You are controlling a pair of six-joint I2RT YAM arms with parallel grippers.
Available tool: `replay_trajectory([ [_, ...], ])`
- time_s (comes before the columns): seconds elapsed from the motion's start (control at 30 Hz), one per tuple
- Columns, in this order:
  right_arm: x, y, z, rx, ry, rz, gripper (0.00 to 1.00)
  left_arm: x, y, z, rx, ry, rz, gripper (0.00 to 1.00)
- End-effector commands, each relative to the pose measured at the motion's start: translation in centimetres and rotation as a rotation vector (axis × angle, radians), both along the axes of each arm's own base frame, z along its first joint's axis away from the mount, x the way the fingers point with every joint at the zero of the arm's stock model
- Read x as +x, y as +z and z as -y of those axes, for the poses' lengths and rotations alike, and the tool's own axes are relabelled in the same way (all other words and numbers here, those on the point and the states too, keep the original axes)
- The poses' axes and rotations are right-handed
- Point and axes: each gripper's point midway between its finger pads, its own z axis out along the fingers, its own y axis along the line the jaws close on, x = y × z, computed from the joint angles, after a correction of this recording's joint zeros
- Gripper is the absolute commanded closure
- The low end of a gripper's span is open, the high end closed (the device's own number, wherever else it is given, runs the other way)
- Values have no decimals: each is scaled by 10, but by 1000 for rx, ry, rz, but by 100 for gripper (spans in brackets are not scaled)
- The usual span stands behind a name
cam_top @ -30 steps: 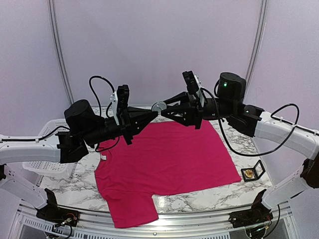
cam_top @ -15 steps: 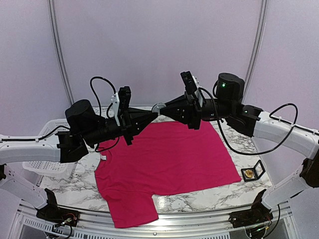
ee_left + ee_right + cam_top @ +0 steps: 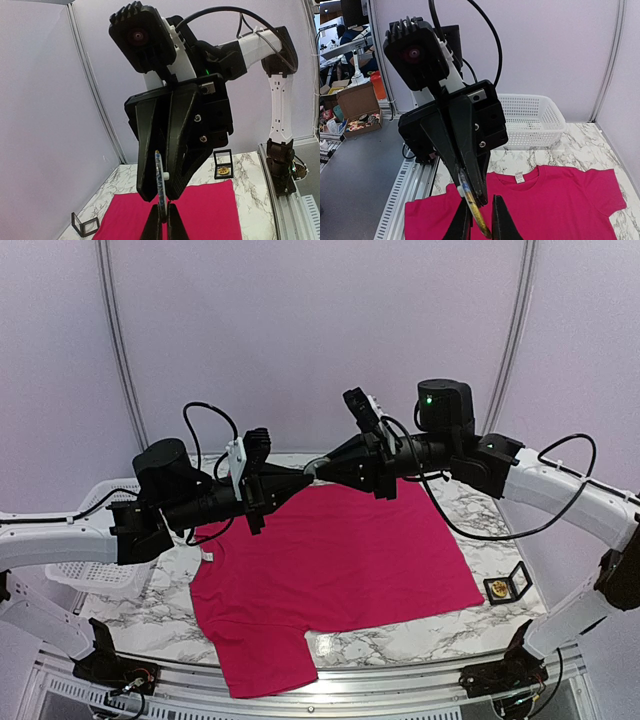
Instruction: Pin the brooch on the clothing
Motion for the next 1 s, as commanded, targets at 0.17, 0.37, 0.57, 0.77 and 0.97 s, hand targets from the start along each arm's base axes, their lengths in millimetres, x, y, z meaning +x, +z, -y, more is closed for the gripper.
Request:
replay_trajectory([
  [0.17, 26, -19, -11, -100, -111, 28, 86, -35, 17, 3, -1, -128, 86, 100],
  [0.37, 8, -25, -9, -129, -34, 62, 67, -21, 20, -5, -14, -34, 73, 100],
  [0.57, -17, -22, 3, -143, 60, 119, 40, -6, 17, -12, -13, 42, 54, 100],
  [0.77, -13, -1, 12, -111, -22, 173, 38, -4, 11, -10, 12, 43, 41, 100],
  [0.97, 2, 13, 13, -101, -108, 216, 57, -5, 4, -5, 95, 22, -19, 100],
])
